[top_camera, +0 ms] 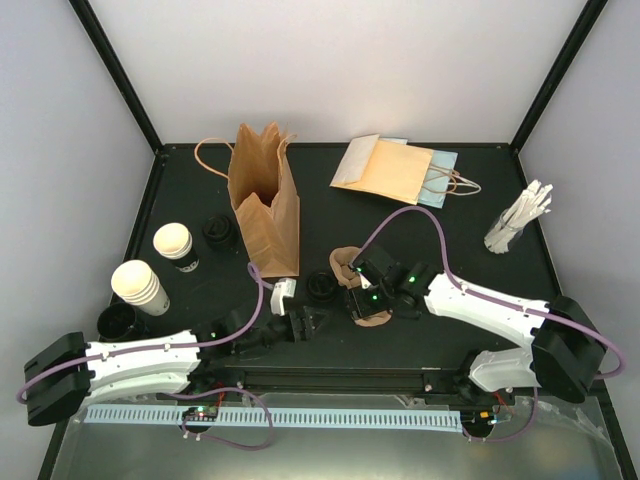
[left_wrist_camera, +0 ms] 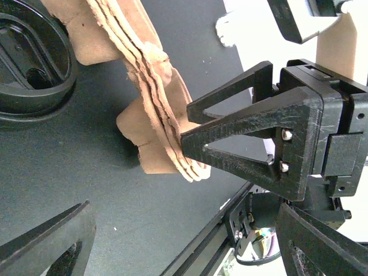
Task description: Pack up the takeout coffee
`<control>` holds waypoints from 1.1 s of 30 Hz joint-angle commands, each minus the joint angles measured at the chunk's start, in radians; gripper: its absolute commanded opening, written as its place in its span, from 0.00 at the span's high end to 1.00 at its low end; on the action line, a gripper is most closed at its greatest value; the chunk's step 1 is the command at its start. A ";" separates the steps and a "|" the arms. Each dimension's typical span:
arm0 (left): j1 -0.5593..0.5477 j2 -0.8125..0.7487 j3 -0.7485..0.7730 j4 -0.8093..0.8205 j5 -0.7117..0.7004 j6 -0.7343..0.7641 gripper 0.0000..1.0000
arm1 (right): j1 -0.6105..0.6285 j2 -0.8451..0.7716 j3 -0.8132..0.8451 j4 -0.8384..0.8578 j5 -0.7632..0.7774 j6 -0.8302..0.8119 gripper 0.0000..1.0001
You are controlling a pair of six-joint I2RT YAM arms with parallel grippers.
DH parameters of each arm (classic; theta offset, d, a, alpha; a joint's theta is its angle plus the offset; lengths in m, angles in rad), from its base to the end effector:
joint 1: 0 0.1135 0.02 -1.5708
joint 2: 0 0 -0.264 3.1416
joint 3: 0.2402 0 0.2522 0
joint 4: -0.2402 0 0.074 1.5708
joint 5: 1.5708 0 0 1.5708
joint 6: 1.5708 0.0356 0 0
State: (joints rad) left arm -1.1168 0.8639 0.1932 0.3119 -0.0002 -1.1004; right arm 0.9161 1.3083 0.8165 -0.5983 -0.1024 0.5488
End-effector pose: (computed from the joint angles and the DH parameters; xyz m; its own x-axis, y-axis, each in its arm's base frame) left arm 0.0791 -0.1621 0.1705 -0.8708 -0.2480 -0.4244 0.2700 0.4802 -0.8346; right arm 0.1471 0.1976 0.2087 -0.8873 -0.3036 -0.3472 -0.4161 0.8517 0.3185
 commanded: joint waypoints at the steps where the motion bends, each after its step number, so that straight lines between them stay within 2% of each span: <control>1: 0.018 -0.014 -0.006 0.043 0.013 -0.017 0.12 | 0.006 -0.009 -0.006 0.015 0.033 0.007 0.41; 18: 0.044 -0.057 -0.046 0.035 0.023 -0.045 0.12 | 0.006 0.007 0.006 0.004 0.054 -0.001 0.49; 22: 0.047 -0.063 -0.051 0.035 0.025 -0.046 0.19 | 0.006 0.017 0.006 0.006 0.038 -0.003 0.53; 33: 0.050 -0.060 -0.054 0.033 0.030 -0.045 0.20 | 0.010 0.048 -0.001 0.025 0.009 0.001 0.51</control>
State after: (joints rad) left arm -1.0733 0.8085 0.1413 0.3153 0.0143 -1.1378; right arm 0.9207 1.3308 0.8162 -0.5941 -0.0875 0.5476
